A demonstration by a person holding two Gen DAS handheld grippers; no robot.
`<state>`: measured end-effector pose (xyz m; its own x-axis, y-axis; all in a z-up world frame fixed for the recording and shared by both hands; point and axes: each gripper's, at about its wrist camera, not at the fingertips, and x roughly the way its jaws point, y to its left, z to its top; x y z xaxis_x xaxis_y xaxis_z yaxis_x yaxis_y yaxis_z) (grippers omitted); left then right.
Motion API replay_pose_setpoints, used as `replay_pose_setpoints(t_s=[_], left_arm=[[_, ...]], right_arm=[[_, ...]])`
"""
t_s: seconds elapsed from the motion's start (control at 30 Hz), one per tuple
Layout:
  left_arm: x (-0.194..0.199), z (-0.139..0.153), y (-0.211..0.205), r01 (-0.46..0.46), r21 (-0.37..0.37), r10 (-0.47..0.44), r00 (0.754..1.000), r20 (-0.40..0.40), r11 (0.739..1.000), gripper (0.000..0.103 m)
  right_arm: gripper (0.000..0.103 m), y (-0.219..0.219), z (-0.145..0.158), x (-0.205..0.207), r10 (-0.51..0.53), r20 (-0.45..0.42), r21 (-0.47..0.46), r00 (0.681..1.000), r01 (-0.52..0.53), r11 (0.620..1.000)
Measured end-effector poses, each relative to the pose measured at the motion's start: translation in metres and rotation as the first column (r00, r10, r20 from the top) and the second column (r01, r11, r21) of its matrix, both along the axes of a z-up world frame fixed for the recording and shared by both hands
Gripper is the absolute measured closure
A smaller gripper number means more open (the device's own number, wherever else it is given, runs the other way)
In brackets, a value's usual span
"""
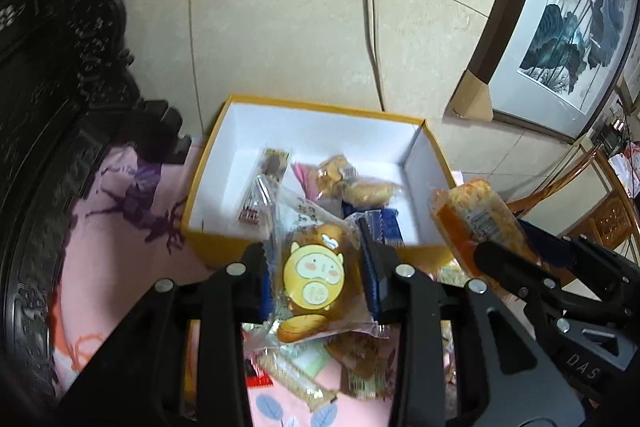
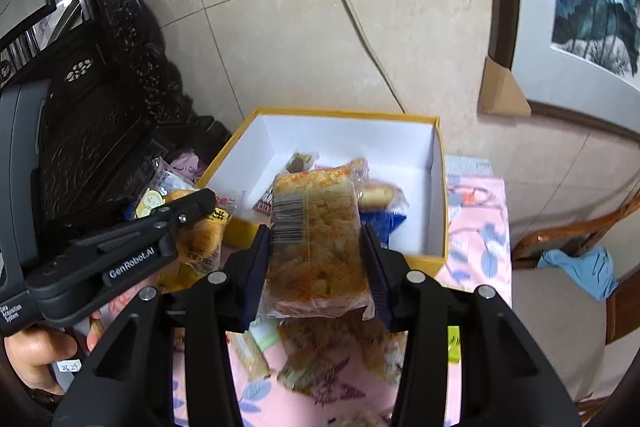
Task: Organize snacks
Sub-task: 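Carry both packs into the yellow box and open both grippers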
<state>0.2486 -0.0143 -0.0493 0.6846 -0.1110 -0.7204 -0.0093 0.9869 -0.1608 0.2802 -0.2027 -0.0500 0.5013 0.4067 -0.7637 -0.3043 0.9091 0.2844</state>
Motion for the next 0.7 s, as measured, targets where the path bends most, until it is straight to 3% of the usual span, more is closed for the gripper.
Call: replay_pose_setpoints(t_s=[0.3, 0.37, 0.4, 0.43, 0.5, 0.63, 0.67, 0.7], left_arm=[[0.076, 0.006, 0.014, -0.004, 0.023, 0.005, 1.000, -0.020, 1.000, 0.066], [0.093, 0.005, 0.019, -0.017, 0.026, 0.018, 0.998, -0.054, 1.000, 0.048], [0.098, 0.006, 0.023, -0.037, 0.033, 0.039, 0.998, -0.059, 0.999, 0.020], [0.100, 0.009, 0.029, -0.072, 0.049, 0.074, 0.997, -0.038, 0.996, 0.013], [0.097, 0.013, 0.038, -0.090, 0.044, 0.090, 0.996, -0.006, 0.995, 0.012], [0.086, 0.011, 0.061, -0.130, -0.005, 0.130, 0.991, -0.037, 0.992, 0.012], [0.080, 0.011, 0.065, -0.137, -0.019, 0.136, 0.990, -0.040, 0.990, 0.012], [0.071, 0.011, 0.068, -0.145, -0.033, 0.144, 0.989, -0.038, 0.989, 0.012]], right_arm=[[0.057, 0.018, -0.002, 0.064, -0.005, 0.018, -0.006, 1.000, 0.005, 1.000], [0.055, 0.025, -0.010, 0.086, 0.000, -0.026, -0.012, 1.000, 0.000, 1.000], [0.052, 0.026, -0.016, 0.095, -0.014, -0.047, -0.026, 0.999, 0.013, 1.000], [0.051, 0.026, -0.019, 0.099, -0.024, -0.050, -0.033, 0.998, 0.023, 0.999], [0.050, 0.023, -0.021, 0.102, -0.034, -0.050, -0.032, 0.998, 0.032, 0.999], [0.050, 0.015, -0.029, 0.094, -0.016, -0.092, -0.033, 0.996, 0.013, 0.999], [0.046, 0.012, -0.030, 0.088, -0.005, -0.108, -0.024, 0.994, 0.002, 1.000], [0.034, 0.007, -0.032, 0.077, 0.009, -0.124, -0.017, 0.992, -0.011, 1.000]])
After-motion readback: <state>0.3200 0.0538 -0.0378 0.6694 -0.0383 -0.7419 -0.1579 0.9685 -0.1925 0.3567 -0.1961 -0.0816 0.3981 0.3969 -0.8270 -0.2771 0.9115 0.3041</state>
